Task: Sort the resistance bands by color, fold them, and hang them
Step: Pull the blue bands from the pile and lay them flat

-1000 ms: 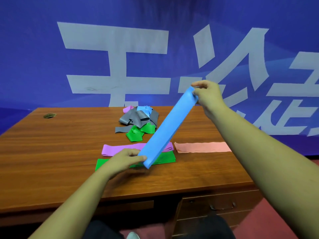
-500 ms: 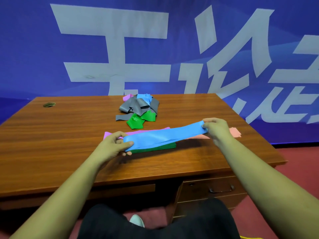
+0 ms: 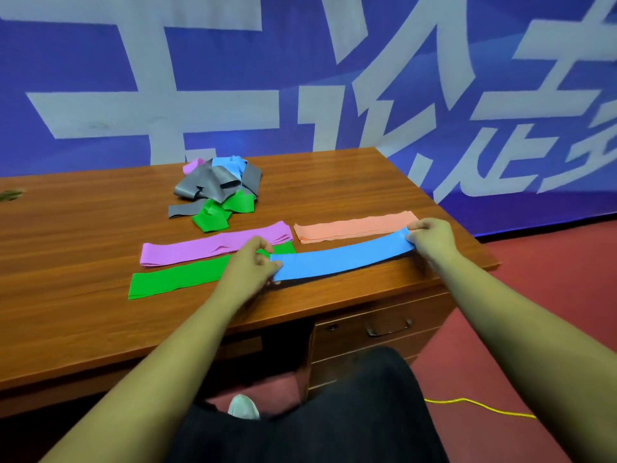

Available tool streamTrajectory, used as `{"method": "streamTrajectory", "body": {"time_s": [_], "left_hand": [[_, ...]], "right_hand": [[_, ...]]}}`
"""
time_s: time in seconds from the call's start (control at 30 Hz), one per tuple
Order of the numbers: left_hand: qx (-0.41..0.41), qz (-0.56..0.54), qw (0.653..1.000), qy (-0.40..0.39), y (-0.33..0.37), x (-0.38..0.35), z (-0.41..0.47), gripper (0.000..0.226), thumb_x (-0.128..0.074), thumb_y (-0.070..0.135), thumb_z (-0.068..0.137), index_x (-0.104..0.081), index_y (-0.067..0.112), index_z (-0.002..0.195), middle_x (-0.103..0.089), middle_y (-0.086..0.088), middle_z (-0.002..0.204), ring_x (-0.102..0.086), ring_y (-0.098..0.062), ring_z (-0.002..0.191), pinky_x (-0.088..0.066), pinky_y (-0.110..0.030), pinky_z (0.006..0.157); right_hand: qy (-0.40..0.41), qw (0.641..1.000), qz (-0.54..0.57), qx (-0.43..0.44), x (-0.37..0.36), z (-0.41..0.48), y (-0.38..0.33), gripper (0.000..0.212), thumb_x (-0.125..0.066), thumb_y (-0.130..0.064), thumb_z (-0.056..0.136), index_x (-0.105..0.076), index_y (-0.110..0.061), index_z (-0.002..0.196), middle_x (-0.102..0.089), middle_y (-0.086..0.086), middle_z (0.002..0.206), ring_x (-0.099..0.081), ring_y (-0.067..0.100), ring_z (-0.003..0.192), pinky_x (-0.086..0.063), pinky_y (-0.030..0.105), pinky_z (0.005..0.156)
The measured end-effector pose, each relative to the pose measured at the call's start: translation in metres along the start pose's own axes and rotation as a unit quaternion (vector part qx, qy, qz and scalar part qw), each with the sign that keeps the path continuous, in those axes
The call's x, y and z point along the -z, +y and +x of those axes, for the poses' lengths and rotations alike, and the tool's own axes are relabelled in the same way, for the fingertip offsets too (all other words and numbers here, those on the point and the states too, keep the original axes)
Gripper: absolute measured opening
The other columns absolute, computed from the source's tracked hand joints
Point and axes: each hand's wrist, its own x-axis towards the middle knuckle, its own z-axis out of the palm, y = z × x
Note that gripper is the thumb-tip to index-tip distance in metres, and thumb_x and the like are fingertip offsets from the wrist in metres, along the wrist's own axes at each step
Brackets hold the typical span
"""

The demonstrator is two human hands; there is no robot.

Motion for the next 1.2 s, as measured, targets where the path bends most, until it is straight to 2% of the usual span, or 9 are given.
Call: {"method": "streamTrajectory", "body": {"time_s": [0.13, 0.27, 0.4, 0.47, 0.57, 0.8, 0.9, 1.03, 1.2], "left_hand": [[-0.026, 0.04, 0.999, 0.022, 0.018, -0.037, 0.014, 0.023, -0.061, 0.008, 0.086, -0.045, 0.02, 0.097, -0.058, -0.004, 0.063, -0.046, -0.011, 0.049, -0.035, -0.028, 0.053], [-0.054, 0.051, 0.997, 0.016, 0.029, -0.062, 0.027, 0.028, -0.054, 0.003, 0.088, -0.04, 0.025, 0.098, -0.064, -0.011, 0.068, -0.054, -0.003, 0.046, -0.038, -0.027, 0.053], [-0.085, 0.182, 0.979, 0.017, 0.026, -0.079, 0.039, 0.009, -0.056, 0.011, 0.092, -0.049, 0.017, 0.093, -0.058, -0.006, 0.076, -0.058, -0.023, 0.074, -0.039, -0.032, 0.063], [-0.089, 0.226, 0.97, 0.021, 0.022, -0.086, 0.043, 0.003, -0.054, 0.017, 0.094, -0.052, 0.017, 0.097, -0.06, -0.005, 0.09, -0.054, -0.02, 0.082, -0.037, -0.03, 0.068], [-0.111, 0.279, 0.953, 0.033, 0.017, -0.096, 0.042, 0.015, -0.051, 0.025, 0.097, -0.056, 0.017, 0.108, -0.057, -0.006, 0.106, -0.056, -0.021, 0.093, -0.044, -0.032, 0.074], [-0.156, 0.312, 0.934, 0.071, 0.016, -0.09, 0.041, 0.02, -0.054, 0.028, 0.093, -0.061, 0.013, 0.105, -0.049, -0.006, 0.098, -0.056, -0.025, 0.087, -0.044, -0.034, 0.073], [-0.185, 0.282, 0.94, 0.055, 0.024, -0.07, 0.053, 0.012, -0.055, 0.025, 0.092, -0.06, 0.015, 0.097, -0.045, 0.002, 0.091, -0.053, -0.021, 0.085, -0.042, -0.031, 0.07], [-0.243, 0.251, 0.936, -0.046, 0.036, -0.035, 0.065, 0.005, -0.055, 0.024, 0.091, -0.06, 0.025, 0.093, -0.058, 0.005, 0.086, -0.053, -0.014, 0.079, -0.046, -0.033, 0.071], [-0.202, 0.222, 0.953, 0.043, 0.023, 0.018, 0.092, 0.006, -0.06, 0.01, 0.085, -0.063, 0.015, 0.084, -0.058, 0.003, 0.073, -0.052, -0.016, 0.069, -0.041, -0.033, 0.065]], "right_hand": [[0.038, 0.998, -0.055, 0.021, 0.019, 0.019, 0.017, 0.018, -0.067, 0.0, 0.077, -0.067, -0.013, 0.089, -0.067, 0.009, 0.097, -0.063, 0.028, 0.095, -0.051, 0.035, 0.077], [0.047, 0.993, -0.097, 0.037, 0.03, 0.035, 0.029, 0.013, -0.065, 0.0, 0.079, -0.066, -0.011, 0.085, -0.066, 0.006, 0.09, -0.064, 0.028, 0.092, -0.053, 0.039, 0.084], [0.037, 0.992, -0.107, 0.059, 0.031, 0.045, 0.042, 0.01, -0.063, -0.002, 0.084, -0.07, -0.009, 0.086, -0.07, 0.008, 0.096, -0.064, 0.026, 0.095, -0.049, 0.032, 0.083], [0.038, 0.991, -0.106, 0.077, 0.028, 0.046, 0.049, 0.011, -0.062, -0.003, 0.086, -0.07, -0.009, 0.088, -0.07, 0.009, 0.098, -0.063, 0.024, 0.095, -0.044, 0.027, 0.082], [0.049, 0.987, -0.114, 0.099, 0.022, 0.047, 0.056, 0.014, -0.057, -0.002, 0.09, -0.069, -0.007, 0.094, -0.069, 0.008, 0.101, -0.06, 0.021, 0.095, -0.042, 0.025, 0.081], [0.077, 0.955, -0.237, 0.161, 0.01, 0.039, 0.047, 0.028, -0.05, 0.001, 0.084, -0.07, -0.007, 0.102, -0.057, 0.013, 0.115, -0.049, 0.033, 0.112, -0.039, 0.037, 0.097], [0.031, 0.948, -0.243, 0.206, -0.006, 0.031, 0.021, 0.026, -0.054, -0.01, 0.087, -0.068, -0.006, 0.108, -0.056, 0.014, 0.118, -0.05, 0.031, 0.112, -0.043, 0.042, 0.099], [-0.062, 0.943, -0.206, 0.255, -0.045, 0.014, -0.02, 0.029, -0.057, -0.017, 0.087, -0.067, -0.006, 0.112, -0.055, 0.013, 0.119, -0.055, 0.029, 0.109, -0.045, 0.039, 0.097], [-0.136, 0.931, -0.192, 0.278, -0.104, -0.004, -0.072, 0.031, -0.057, -0.019, 0.088, -0.066, -0.007, 0.114, -0.057, 0.015, 0.115, -0.056, 0.03, 0.106, -0.041, 0.032, 0.093]]}}
